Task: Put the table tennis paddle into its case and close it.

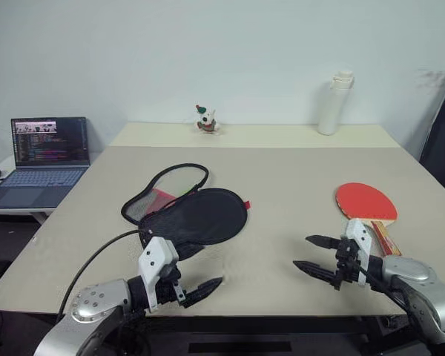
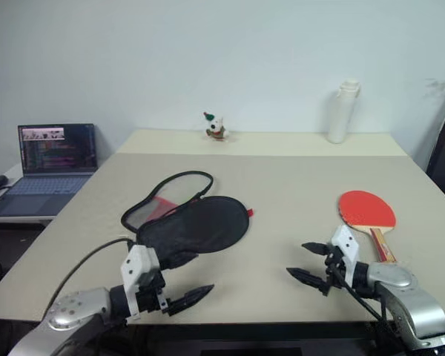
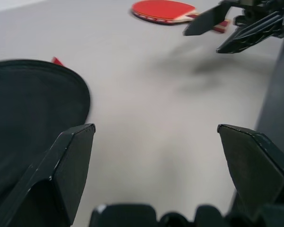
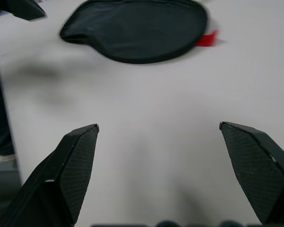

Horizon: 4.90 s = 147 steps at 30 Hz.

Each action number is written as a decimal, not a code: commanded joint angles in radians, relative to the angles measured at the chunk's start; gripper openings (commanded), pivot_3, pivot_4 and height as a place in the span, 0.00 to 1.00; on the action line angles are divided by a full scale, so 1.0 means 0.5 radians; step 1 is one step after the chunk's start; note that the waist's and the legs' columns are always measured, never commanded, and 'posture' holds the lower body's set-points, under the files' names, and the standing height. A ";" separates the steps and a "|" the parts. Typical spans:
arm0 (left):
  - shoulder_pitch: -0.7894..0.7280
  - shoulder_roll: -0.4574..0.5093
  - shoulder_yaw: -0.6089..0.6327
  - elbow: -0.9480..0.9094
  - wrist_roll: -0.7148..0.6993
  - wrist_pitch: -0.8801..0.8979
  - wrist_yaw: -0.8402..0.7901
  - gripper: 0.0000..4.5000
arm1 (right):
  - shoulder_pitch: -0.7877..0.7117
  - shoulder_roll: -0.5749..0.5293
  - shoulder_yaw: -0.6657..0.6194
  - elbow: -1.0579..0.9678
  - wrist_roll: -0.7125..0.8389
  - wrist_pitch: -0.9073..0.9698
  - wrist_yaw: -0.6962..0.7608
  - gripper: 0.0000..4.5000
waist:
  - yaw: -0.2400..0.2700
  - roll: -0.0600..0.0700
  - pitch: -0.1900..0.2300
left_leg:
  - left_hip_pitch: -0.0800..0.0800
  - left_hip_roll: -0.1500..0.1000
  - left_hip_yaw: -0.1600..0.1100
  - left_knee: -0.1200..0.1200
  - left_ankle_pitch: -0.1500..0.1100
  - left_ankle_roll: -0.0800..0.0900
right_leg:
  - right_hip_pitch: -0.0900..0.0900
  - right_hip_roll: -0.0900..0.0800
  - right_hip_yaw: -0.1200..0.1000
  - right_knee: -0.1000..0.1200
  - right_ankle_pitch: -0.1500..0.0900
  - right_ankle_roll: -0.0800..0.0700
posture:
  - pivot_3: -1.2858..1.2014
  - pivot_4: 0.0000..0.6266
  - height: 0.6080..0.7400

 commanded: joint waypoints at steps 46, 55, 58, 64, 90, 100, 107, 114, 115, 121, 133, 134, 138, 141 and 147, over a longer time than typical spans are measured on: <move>-1.286 0.318 -0.297 2.164 0.695 -0.898 -1.108 0.23 | -0.052 -0.025 -0.187 -0.484 0.187 0.194 -0.369 1.00 | 0.001 -0.003 0.001 | -0.003 0.001 0.004 0.001 -0.001 -0.001 | -0.004 0.001 -0.004 0.002 0.001 0.002 | 0.52 0.24 1.00; -1.118 0.225 -0.147 1.619 0.470 -0.274 -0.844 0.01 | -0.019 -0.035 -0.221 -0.489 0.199 0.194 -0.396 1.00 | -0.001 -0.003 0.001 | -0.004 0.001 0.003 0.001 -0.001 -0.001 | -0.005 0.001 -0.002 0.003 0.001 0.002 | 0.52 0.24 1.00; -1.071 0.085 -0.169 1.271 0.362 0.076 -0.668 0.01 | -0.016 -0.045 -0.240 -0.477 0.198 0.190 -0.391 1.00 | 0.010 -0.004 0.001 | -0.004 0.000 0.001 0.003 -0.001 -0.001 | -0.002 -0.001 -0.002 0.002 0.002 0.003 | 0.52 0.24 1.00; -1.078 -0.302 -0.207 0.928 0.228 0.525 -0.267 0.01 | 0.007 -0.081 -0.287 -0.474 0.203 0.190 -0.372 1.00 | 0.004 -0.005 0.001 | -0.004 -0.001 0.001 0.004 -0.001 -0.001 | -0.002 0.000 -0.001 0.002 0.003 0.005 | 0.52 0.24 1.00; -0.965 -0.121 0.044 0.963 -0.015 0.307 -0.438 0.64 | -0.166 0.120 -0.253 -0.510 0.519 0.711 -0.812 1.00 | -0.006 -0.005 0.000 | 0.000 0.001 0.000 0.003 0.000 -0.001 | -0.003 0.003 0.000 0.007 0.001 0.001 | 0.52 0.24 1.00; -0.989 0.125 0.205 1.070 -0.005 0.208 -0.458 0.64 | -0.555 0.630 0.173 -0.024 0.262 0.908 -1.217 1.00 | -0.006 -0.005 0.000 | -0.003 0.000 0.001 0.002 -0.001 -0.001 | -0.005 0.002 0.000 0.006 0.001 0.002 | 0.52 0.24 1.00; -0.972 0.169 0.230 1.053 -0.026 0.223 -0.459 0.64 | -0.688 0.834 0.281 0.241 0.106 0.959 -1.333 1.00 | -0.008 -0.006 0.000 | -0.005 0.000 0.001 0.001 -0.001 -0.001 | -0.010 0.001 0.001 0.008 0.002 0.001 | 0.52 0.24 1.00; -0.974 0.155 0.231 1.031 -0.028 0.230 -0.436 0.64 | -0.823 1.097 0.411 0.439 -0.009 0.893 -1.323 1.00 | -0.023 -0.006 0.000 | -0.004 0.001 0.002 0.002 0.000 -0.001 | -0.018 0.002 0.004 0.022 0.001 0.000 | 0.52 0.24 1.00; -0.973 0.152 0.231 1.025 -0.029 0.233 -0.432 0.64 | -0.840 1.128 0.432 0.465 -0.029 0.874 -1.316 1.00 | -0.032 -0.006 0.000 | -0.004 0.002 0.002 0.002 0.000 -0.001 | -0.019 0.002 0.005 0.023 0.000 0.000 | 0.52 0.24 1.00; -0.969 0.147 0.218 1.010 -0.029 0.233 -0.414 0.64 | -0.915 1.216 0.491 0.620 -0.160 0.752 -1.290 1.00 | -0.052 -0.006 0.000 | -0.005 0.001 0.001 0.002 0.000 -0.001 | -0.020 0.001 0.005 0.025 0.000 -0.001 | 0.52 0.24 1.00; -0.960 0.147 0.172 0.976 -0.018 0.225 -0.436 0.65 | -0.989 1.329 -0.021 0.747 -0.100 0.867 -1.511 0.45 | -0.052 -0.006 0.000 | -0.005 0.001 0.001 0.001 0.000 -0.001 | -0.021 0.000 0.005 0.026 0.000 -0.001 | 0.52 0.24 1.00; -0.968 0.145 0.160 0.978 -0.012 0.220 -0.441 0.65 | -0.990 1.322 -0.057 0.738 -0.085 0.894 -1.512 0.37 | -0.052 -0.006 0.000 | -0.005 0.001 0.001 0.001 0.000 -0.001 | -0.021 0.001 0.005 0.026 0.000 -0.001 | 0.52 0.24 1.00; -1.005 0.122 0.079 0.944 -0.008 0.214 -0.464 0.65 | -0.961 1.257 -0.189 0.632 -0.007 1.038 -1.513 0.09 | -0.052 -0.006 0.000 | -0.005 0.001 0.001 0.001 0.000 -0.001 | -0.021 0.001 0.005 0.026 0.000 -0.001 | 0.52 0.24 1.00; -1.023 0.107 0.033 0.925 -0.007 0.204 -0.476 0.65 | -0.924 1.233 -0.246 0.554 0.033 1.117 -1.532 0.01 | -0.051 -0.006 0.000 | -0.006 0.000 0.001 0.001 0.000 -0.001 | -0.021 0.001 0.005 0.025 0.000 -0.001 | 0.52 0.24 1.00; -1.062 0.082 -0.016 0.938 -0.003 0.189 -0.495 0.65 | -0.860 1.272 -0.332 0.401 0.096 1.230 -1.597 0.01 | -0.054 -0.006 0.000 | -0.005 0.001 0.001 0.000 0.000 -0.001 | -0.022 0.002 0.005 0.026 0.000 -0.001 | 0.52 0.24 1.00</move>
